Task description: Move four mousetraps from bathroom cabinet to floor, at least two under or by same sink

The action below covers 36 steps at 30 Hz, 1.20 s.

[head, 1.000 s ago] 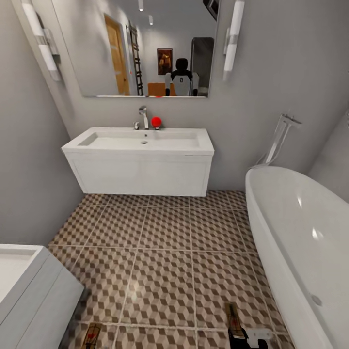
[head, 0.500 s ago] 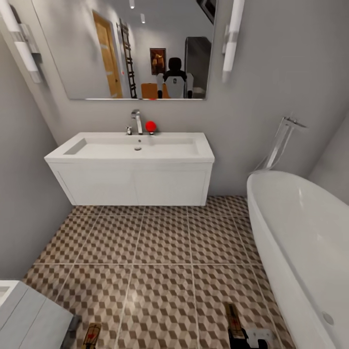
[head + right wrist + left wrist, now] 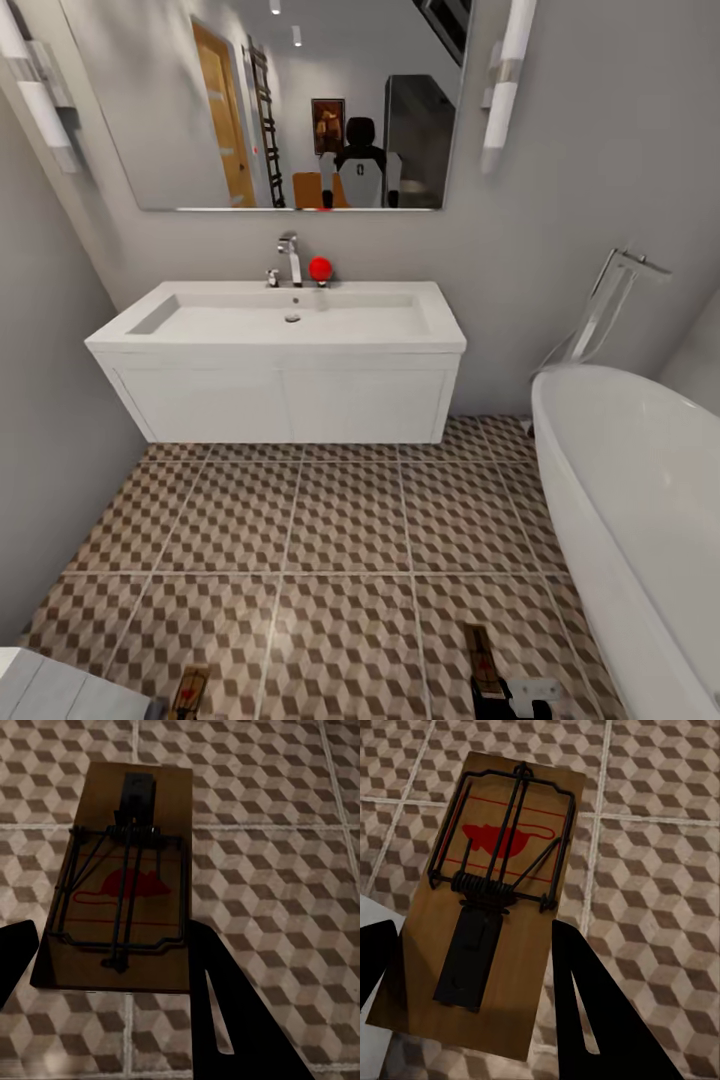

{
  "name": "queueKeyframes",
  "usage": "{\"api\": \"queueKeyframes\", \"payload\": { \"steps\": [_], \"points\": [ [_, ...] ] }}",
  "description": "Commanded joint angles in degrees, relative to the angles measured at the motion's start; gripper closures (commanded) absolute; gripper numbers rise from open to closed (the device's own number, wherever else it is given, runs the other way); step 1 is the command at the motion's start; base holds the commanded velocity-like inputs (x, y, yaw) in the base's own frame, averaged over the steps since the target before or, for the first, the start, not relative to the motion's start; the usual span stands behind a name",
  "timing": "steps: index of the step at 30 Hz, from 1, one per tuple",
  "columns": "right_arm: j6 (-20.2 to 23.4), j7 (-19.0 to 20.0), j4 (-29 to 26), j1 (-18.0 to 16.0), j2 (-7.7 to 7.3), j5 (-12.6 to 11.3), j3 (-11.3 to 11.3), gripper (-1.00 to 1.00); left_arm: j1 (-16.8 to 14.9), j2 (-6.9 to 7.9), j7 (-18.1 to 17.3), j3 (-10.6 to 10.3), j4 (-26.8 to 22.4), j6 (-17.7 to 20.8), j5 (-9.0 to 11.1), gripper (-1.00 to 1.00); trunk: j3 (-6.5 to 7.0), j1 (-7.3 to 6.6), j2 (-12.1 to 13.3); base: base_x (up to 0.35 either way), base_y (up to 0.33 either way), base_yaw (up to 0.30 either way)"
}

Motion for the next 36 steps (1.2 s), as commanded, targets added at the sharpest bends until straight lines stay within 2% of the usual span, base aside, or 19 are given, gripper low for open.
{"api": "queueKeyframes", "payload": {
  "steps": [1,16,32,34,36],
  "points": [
    [-0.17,-0.27,0.03,-0.03,-0.04,-0.43,0.46,1.00,-0.08,-0.02,0.23,-0.37,0.20,-0.28,0.27,1.00,-0.04,0.01,-0.02,0.135,0.061,0.000],
    [-0.17,-0.27,0.03,-0.03,-0.04,-0.43,0.46,1.00,-0.06,-0.02,0.23,-0.35,0.20,-0.28,0.29,1.00,-0.04,0.01,-0.02,0.109,-0.021,0.000],
    [-0.17,-0.19,0.03,-0.03,-0.04,-0.43,0.55,1.00,-0.06,-0.02,0.19,-0.34,0.15,-0.25,0.28,1.00,-0.04,0.01,-0.02,0.007,-0.001,0.000],
    [-0.17,-0.19,0.01,-0.03,-0.04,-0.43,0.50,1.00,-0.06,-0.06,0.28,-0.21,0.05,0.12,0.27,1.00,-0.04,0.01,-0.02,0.000,0.000,0.000],
    [0.00,-0.28,-0.46,-0.03,-0.04,-0.43,0.37,1.00,-0.06,-0.44,0.38,-0.02,-0.23,3.96,0.23,1.00,-0.04,0.01,-0.02,0.000,0.000,0.000]
  ]
}}
